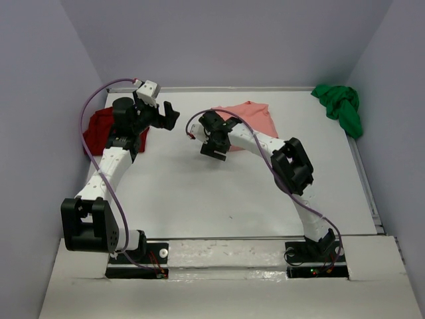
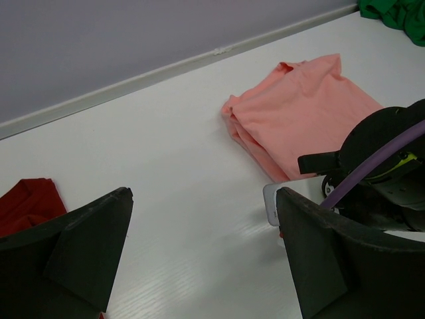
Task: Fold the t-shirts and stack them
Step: Fold the tshirt
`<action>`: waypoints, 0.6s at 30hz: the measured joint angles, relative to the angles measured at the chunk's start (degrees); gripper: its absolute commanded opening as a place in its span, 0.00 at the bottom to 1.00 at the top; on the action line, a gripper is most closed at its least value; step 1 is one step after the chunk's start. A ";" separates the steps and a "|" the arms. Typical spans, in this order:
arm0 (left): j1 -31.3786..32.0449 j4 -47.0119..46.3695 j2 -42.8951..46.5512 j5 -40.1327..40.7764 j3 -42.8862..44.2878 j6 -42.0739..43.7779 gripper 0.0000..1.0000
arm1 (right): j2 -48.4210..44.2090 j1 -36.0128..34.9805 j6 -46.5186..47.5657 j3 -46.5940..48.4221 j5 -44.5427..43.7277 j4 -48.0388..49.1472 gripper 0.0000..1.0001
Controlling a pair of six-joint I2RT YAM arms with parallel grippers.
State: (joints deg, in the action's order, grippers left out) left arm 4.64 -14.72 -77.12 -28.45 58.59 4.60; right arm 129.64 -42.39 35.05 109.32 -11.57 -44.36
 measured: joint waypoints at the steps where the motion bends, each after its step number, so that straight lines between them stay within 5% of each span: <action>1: 0.00 0.00 0.00 -0.02 0.00 -0.02 0.99 | 0.04 0.00 0.11 0.39 0.00 0.02 0.79; 15: 0.00 0.00 -0.13 -0.46 0.00 -0.17 0.99 | 4.70 0.00 0.26 4.50 0.90 1.53 0.62; 18: 0.00 0.00 -0.20 -0.61 0.00 -0.17 0.99 | 4.74 0.00 0.28 4.20 0.94 1.68 0.49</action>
State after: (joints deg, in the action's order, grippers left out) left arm 4.64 -14.72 -77.32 -29.06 58.59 4.43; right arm 134.39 -42.39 35.33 113.51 -10.63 -42.68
